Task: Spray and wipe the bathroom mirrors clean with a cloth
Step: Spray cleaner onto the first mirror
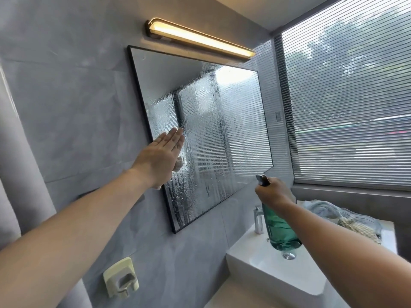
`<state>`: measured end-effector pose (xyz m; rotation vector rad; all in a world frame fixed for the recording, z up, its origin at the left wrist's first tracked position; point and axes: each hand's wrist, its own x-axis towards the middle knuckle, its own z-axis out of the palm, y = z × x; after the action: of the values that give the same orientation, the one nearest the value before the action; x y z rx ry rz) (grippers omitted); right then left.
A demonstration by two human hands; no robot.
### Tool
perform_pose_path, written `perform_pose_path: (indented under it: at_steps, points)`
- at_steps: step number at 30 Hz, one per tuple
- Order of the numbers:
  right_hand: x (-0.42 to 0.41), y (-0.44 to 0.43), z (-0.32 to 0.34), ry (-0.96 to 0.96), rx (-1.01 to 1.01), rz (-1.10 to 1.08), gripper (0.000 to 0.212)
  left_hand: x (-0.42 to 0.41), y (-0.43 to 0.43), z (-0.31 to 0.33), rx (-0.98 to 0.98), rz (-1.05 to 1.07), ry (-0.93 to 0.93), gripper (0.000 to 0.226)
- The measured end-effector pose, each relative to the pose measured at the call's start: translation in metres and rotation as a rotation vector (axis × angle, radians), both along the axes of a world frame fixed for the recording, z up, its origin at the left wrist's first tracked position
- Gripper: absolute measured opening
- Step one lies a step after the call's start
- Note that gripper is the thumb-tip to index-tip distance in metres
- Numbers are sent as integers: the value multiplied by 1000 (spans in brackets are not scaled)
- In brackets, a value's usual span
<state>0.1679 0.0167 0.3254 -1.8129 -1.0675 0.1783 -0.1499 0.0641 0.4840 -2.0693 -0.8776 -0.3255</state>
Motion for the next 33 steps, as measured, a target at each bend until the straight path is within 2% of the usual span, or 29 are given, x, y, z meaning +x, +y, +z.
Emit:
perform_pose_path:
  at_steps: [3, 8, 16, 23, 30, 33]
  points:
    - [5, 4, 5, -1, 24, 0, 16, 1, 3, 0, 20, 1, 16, 74]
    - [12, 11, 15, -40, 35, -56, 19, 6, 6, -2, 14, -10, 34, 71]
    - [26, 28, 23, 103, 95, -35, 27, 8, 16, -5, 15, -83, 66, 82]
    - [26, 53, 50, 24, 149, -12, 17, 5, 35, -7, 50, -133, 73, 77]
    - [22, 78, 89, -54, 222, -52, 27, 1, 58, -4, 119, -166, 67, 71]
    - [20, 82, 102, -73, 239, -44, 22, 0, 63, 0, 152, -186, 61, 71]
